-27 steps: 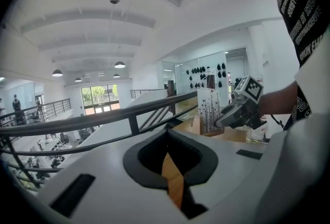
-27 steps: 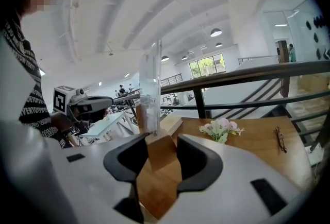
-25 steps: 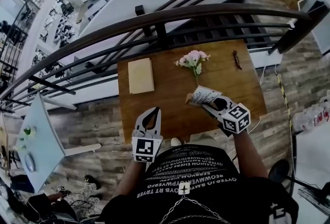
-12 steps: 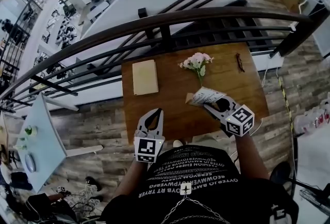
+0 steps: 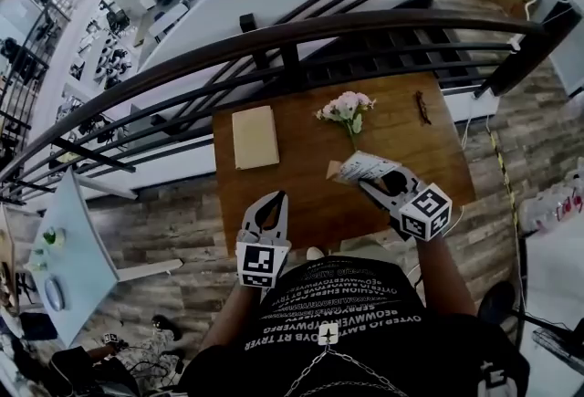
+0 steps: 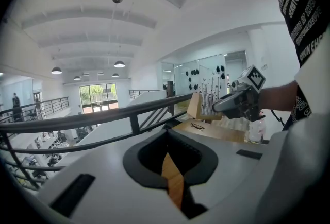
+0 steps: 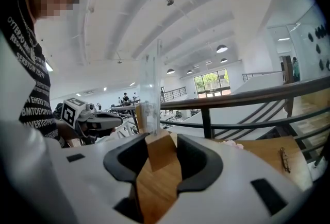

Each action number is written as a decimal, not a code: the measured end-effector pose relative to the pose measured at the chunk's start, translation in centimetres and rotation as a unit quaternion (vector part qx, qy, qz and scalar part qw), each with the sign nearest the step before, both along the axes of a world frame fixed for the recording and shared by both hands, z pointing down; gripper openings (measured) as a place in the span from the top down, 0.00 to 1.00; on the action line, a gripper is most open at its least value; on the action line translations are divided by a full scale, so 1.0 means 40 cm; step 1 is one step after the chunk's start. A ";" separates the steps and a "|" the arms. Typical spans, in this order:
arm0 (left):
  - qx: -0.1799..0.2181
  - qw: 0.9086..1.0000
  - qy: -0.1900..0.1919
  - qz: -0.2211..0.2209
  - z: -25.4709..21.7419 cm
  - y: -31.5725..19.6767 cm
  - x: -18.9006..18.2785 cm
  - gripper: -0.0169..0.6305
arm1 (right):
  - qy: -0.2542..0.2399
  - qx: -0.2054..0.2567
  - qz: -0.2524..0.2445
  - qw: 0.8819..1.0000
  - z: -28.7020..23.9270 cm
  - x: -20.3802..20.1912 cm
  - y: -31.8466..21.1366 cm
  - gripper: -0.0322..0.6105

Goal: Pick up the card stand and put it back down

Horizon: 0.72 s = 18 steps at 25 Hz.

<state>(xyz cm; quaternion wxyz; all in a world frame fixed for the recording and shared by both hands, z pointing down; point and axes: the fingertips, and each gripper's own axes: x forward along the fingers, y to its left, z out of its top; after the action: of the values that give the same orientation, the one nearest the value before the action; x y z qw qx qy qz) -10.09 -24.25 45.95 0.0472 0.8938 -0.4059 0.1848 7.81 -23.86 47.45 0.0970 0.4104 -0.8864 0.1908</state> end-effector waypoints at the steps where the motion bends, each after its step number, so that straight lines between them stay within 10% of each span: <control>1: 0.000 1.000 0.000 0.000 0.002 0.001 0.002 0.94 | 0.001 -0.002 0.001 1.000 0.007 0.002 0.000 0.68; 18: -0.027 0.999 -0.011 -0.015 0.050 0.002 -0.002 0.94 | 0.027 -0.063 -0.015 0.998 0.176 -0.015 -0.020 0.68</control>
<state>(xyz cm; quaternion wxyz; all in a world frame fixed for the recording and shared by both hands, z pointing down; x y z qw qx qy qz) -10.17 -24.16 47.96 0.0697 0.8839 -0.4149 0.2045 7.20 -24.65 54.48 0.1495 0.3947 -0.8759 0.2339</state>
